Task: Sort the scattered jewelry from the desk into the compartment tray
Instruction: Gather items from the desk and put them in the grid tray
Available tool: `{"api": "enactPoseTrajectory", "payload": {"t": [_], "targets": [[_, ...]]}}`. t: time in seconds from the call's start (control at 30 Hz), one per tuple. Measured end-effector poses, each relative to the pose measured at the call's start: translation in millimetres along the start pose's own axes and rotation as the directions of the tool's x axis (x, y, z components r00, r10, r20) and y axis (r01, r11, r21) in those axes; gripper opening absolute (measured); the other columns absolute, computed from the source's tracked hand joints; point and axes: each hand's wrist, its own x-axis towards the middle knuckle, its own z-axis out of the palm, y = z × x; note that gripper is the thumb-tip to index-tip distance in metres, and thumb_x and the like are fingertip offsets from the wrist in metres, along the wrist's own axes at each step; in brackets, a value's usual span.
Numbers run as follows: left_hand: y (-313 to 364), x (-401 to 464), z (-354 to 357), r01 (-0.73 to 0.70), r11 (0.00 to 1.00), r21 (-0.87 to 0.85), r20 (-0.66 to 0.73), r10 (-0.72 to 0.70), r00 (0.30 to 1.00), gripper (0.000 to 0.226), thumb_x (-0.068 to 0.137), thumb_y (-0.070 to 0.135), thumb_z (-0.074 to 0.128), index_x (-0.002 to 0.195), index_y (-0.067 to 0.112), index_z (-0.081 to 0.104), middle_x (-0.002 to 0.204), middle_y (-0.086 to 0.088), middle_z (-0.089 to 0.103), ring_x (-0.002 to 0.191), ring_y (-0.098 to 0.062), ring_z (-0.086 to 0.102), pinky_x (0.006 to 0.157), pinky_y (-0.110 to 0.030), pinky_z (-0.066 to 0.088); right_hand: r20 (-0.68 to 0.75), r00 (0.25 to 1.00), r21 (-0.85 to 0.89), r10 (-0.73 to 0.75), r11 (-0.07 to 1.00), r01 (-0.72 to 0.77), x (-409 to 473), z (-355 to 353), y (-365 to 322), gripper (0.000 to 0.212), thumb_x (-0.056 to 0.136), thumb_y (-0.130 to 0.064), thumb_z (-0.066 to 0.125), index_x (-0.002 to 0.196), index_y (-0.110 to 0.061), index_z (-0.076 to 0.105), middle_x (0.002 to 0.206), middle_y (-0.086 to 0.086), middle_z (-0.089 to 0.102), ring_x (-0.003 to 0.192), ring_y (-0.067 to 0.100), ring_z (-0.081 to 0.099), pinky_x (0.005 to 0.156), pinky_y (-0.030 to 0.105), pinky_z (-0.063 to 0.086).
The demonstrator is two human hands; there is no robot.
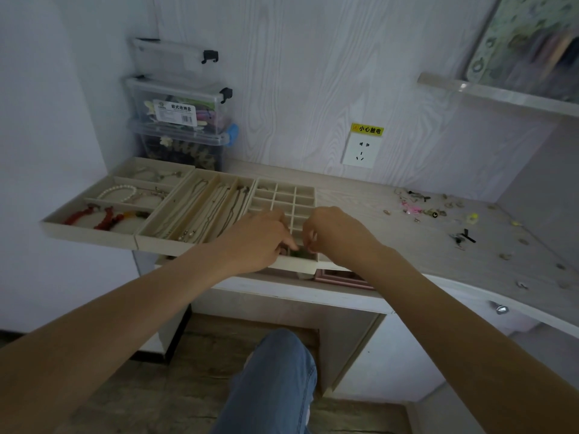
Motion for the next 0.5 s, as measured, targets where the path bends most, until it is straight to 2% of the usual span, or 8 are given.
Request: {"api": "enactPoseTrajectory", "payload": {"t": [0.13,0.27,0.37,0.5], "targets": [[-3,1,1,-0.015,0.999,0.031,-0.002,0.015,1.0,0.036,0.095,0.014,0.047,0.122,0.035,0.06,0.121,0.003,0.049,0.11,-0.013,0.046,0.093,-0.026,0.037,-0.046,0.999,-0.033,0.014,0.999,-0.015,-5,1,1,0.017,0.089,-0.008,0.058,0.102,-0.009,0.069,0.109,0.01,0.059,0.097,0.027,0.06,0.086,0.04,0.052],[-4,-1,0,-0.022,1.0,-0.002,-0.035,0.022,0.999,0.037,0.094,0.012,0.049,0.122,0.033,0.06,0.122,0.004,0.048,0.11,-0.01,0.046,0.093,-0.024,0.036,-0.119,0.993,-0.031,0.024,0.999,-0.028,-11,-2,6,0.021,0.09,-0.003,0.054,0.1,-0.012,0.071,0.109,0.008,0.057,0.096,0.027,0.059,0.085,0.038,0.052],[-2,0,1,-0.042,0.999,0.027,-0.002,0.042,0.999,0.043,0.094,0.01,0.047,0.127,0.036,0.055,0.124,0.005,0.046,0.114,-0.011,0.042,0.094,-0.025,0.031,-0.048,0.998,0.037,0.031,0.999,-0.029,-13,-2,5,0.023,0.092,-0.006,0.054,0.103,-0.013,0.072,0.11,0.009,0.058,0.096,0.027,0.06,0.086,0.038,0.052],[0,1,2,-0.055,0.995,0.088,0.028,0.053,0.998,0.045,0.095,0.012,0.045,0.13,0.039,0.051,0.125,0.006,0.044,0.117,-0.012,0.038,0.095,-0.027,0.028,-0.001,0.998,0.083,0.063,0.995,-0.062,-12,4,5,0.02,0.09,-0.009,0.054,0.095,-0.003,0.072,0.106,0.013,0.062,0.093,0.027,0.063,0.086,0.039,0.053]]}}
